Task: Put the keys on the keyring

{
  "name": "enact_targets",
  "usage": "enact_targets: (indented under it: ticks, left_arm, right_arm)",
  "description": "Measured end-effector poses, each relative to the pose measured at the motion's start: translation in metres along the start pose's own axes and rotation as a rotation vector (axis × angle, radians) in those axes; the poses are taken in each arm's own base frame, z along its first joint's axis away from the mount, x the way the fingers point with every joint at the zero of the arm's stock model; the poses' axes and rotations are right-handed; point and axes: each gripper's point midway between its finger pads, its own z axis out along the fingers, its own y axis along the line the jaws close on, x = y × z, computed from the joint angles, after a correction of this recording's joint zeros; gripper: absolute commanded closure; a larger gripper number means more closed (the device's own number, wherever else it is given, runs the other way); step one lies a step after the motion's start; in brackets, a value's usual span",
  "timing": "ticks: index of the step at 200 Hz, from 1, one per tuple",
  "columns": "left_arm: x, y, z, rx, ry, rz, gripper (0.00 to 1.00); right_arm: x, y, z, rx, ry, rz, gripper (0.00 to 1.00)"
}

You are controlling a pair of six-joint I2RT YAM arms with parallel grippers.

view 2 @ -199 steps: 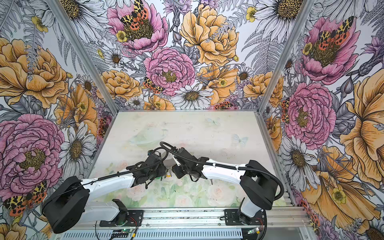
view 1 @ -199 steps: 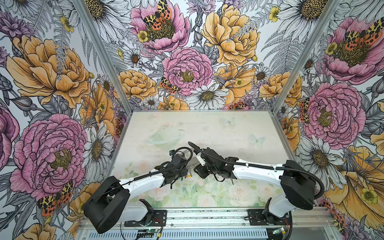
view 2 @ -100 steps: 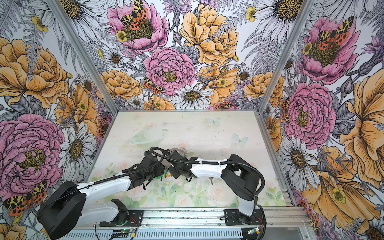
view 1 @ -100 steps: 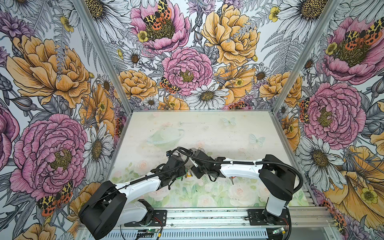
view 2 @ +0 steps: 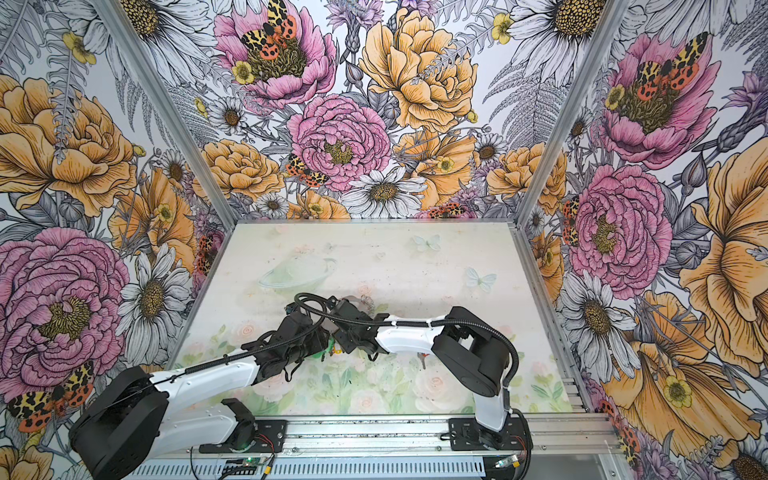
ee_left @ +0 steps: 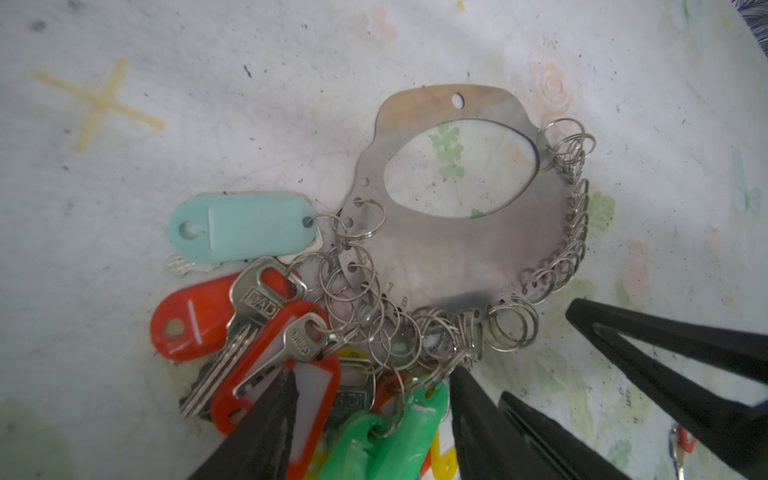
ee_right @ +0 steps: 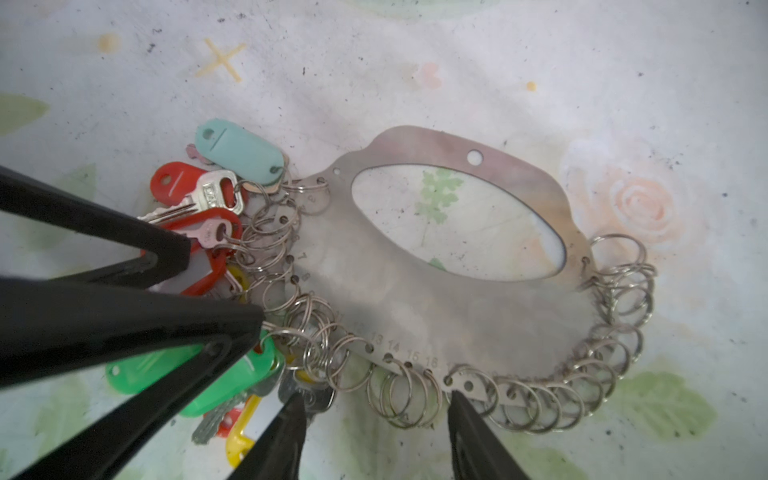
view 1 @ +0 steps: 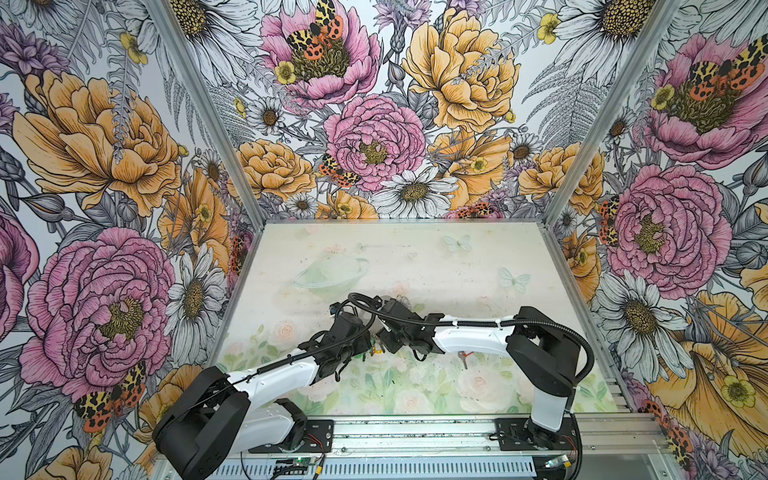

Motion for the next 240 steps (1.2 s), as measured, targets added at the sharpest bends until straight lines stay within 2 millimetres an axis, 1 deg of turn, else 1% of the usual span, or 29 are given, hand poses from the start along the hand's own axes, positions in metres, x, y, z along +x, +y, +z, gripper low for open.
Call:
enact_targets:
  ticks: [84,138,170,240]
  left_arm:
    - [-0.001,0.0,-0.001,0.015,-0.013,-0.027,0.37]
    - [-0.001,0.0,-0.001,0.019,-0.016,-0.032,0.36]
    - [-0.001,0.0,-0.001,0.019,-0.016,-0.031,0.36]
    - [-0.001,-0.001,0.0,0.019,-0.017,-0.031,0.36]
  right_arm:
    - [-0.01,-0.002,0.008,0.026,-0.011,0.005,0.39]
    - [-0.003,-0.002,0.018,0.035,0.008,0.008,0.4]
    - [-0.003,-0.003,0.019,0.041,0.01,0.008,0.41]
    - [-0.005,-0.013,0.018,0.097,-0.001,0.015,0.46]
